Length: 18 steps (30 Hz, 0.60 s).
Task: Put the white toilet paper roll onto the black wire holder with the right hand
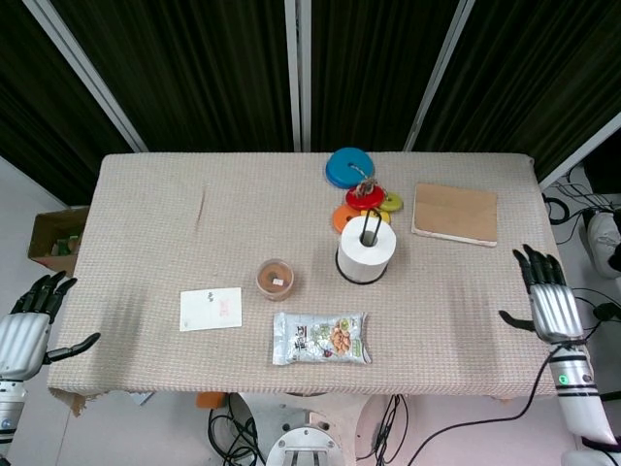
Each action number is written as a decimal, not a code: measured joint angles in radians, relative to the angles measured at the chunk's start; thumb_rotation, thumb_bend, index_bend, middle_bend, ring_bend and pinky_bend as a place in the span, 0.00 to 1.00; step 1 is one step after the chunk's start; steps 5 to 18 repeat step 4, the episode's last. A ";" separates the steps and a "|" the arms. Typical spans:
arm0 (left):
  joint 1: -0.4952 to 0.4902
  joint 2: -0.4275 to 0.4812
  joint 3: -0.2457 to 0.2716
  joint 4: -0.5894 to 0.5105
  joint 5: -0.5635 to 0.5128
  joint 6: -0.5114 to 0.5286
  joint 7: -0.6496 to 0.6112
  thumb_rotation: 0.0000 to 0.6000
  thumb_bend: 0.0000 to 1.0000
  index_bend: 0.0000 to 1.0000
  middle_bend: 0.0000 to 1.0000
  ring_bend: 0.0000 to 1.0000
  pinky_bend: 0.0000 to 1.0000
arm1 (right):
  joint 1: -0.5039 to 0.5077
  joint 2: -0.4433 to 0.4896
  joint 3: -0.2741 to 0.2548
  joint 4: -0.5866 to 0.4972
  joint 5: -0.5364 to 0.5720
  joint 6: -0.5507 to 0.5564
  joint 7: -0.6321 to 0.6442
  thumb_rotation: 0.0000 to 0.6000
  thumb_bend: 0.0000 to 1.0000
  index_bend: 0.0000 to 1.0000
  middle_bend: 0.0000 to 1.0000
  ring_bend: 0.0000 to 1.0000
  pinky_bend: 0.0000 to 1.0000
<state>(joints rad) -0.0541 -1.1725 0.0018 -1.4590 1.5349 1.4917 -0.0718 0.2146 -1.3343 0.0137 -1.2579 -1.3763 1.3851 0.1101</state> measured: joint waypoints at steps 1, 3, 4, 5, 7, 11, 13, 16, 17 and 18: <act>0.000 -0.001 -0.001 0.001 0.000 0.002 0.000 0.11 0.00 0.10 0.05 0.04 0.20 | -0.039 0.003 -0.013 0.013 0.013 0.021 -0.005 1.00 0.00 0.00 0.00 0.00 0.00; 0.001 -0.004 -0.002 0.002 0.001 0.005 0.001 0.11 0.00 0.10 0.05 0.04 0.20 | -0.085 0.007 -0.029 0.035 0.025 0.053 -0.003 1.00 0.01 0.00 0.00 0.00 0.00; 0.001 -0.005 -0.002 0.003 0.002 0.007 0.001 0.11 0.00 0.10 0.05 0.04 0.20 | -0.105 0.008 -0.036 0.048 0.027 0.073 0.000 1.00 0.01 0.00 0.00 0.00 0.00; 0.001 -0.005 -0.002 0.003 0.002 0.007 0.001 0.11 0.00 0.10 0.05 0.04 0.20 | -0.105 0.008 -0.036 0.048 0.027 0.073 0.000 1.00 0.01 0.00 0.00 0.00 0.00; 0.001 -0.005 -0.002 0.003 0.002 0.007 0.001 0.11 0.00 0.10 0.05 0.04 0.20 | -0.105 0.008 -0.036 0.048 0.027 0.073 0.000 1.00 0.01 0.00 0.00 0.00 0.00; 0.001 -0.005 -0.002 0.003 0.002 0.007 0.001 0.11 0.00 0.10 0.05 0.04 0.20 | -0.105 0.008 -0.036 0.048 0.027 0.073 0.000 1.00 0.01 0.00 0.00 0.00 0.00; 0.001 -0.005 -0.002 0.003 0.002 0.007 0.001 0.11 0.00 0.10 0.05 0.04 0.20 | -0.105 0.008 -0.036 0.048 0.027 0.073 0.000 1.00 0.01 0.00 0.00 0.00 0.00; 0.001 -0.005 -0.002 0.003 0.002 0.007 0.001 0.11 0.00 0.10 0.05 0.04 0.20 | -0.105 0.008 -0.036 0.048 0.027 0.073 0.000 1.00 0.01 0.00 0.00 0.00 0.00; 0.001 -0.005 -0.002 0.003 0.002 0.007 0.001 0.11 0.00 0.10 0.05 0.04 0.20 | -0.105 0.008 -0.036 0.048 0.027 0.073 0.000 1.00 0.01 0.00 0.00 0.00 0.00; 0.001 -0.005 -0.002 0.003 0.002 0.007 0.001 0.11 0.00 0.10 0.05 0.04 0.20 | -0.105 0.008 -0.036 0.048 0.027 0.073 0.000 1.00 0.01 0.00 0.00 0.00 0.00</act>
